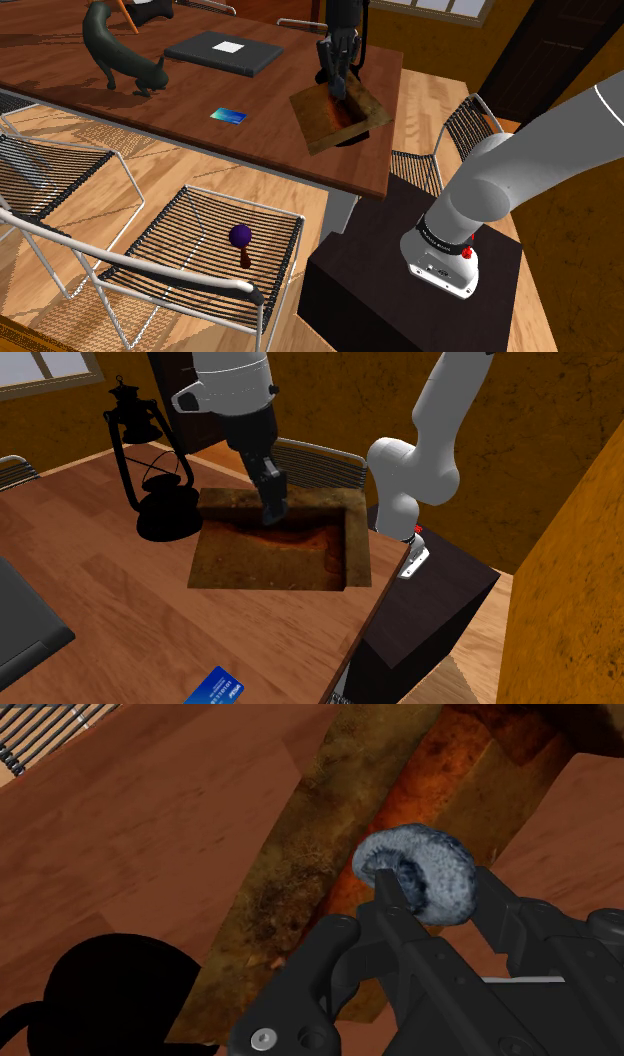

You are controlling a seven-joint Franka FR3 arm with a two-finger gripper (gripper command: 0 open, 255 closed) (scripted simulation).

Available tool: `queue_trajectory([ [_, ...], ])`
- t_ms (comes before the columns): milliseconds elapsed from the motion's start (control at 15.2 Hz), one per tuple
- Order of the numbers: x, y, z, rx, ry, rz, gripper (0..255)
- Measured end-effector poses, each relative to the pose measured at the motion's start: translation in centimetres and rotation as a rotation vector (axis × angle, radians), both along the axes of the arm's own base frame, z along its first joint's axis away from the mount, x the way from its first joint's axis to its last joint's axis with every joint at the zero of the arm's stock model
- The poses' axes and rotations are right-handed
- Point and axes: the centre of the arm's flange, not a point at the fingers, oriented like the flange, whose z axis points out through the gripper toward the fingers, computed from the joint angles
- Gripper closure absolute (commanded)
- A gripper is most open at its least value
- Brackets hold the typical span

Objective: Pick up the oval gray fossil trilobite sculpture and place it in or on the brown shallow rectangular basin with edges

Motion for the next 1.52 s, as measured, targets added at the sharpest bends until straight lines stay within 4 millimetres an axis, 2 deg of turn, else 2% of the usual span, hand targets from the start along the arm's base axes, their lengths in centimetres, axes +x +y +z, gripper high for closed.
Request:
queue_trajectory([
  [462,0.0,0.0,-0.6,0.0,0.0,0.0,255],
  [528,0.0,0.0,-0.6,0.0,0.0,0.0,0],
  [924,0.0,0.0,-0.6,0.0,0.0,0.0,0],
  [1254,0.6,-0.2,3.8,0.0,-0.001,0.0,0],
  [1518,0.6,-0.2,4.3,0.0,-0.001,0.0,0],
])
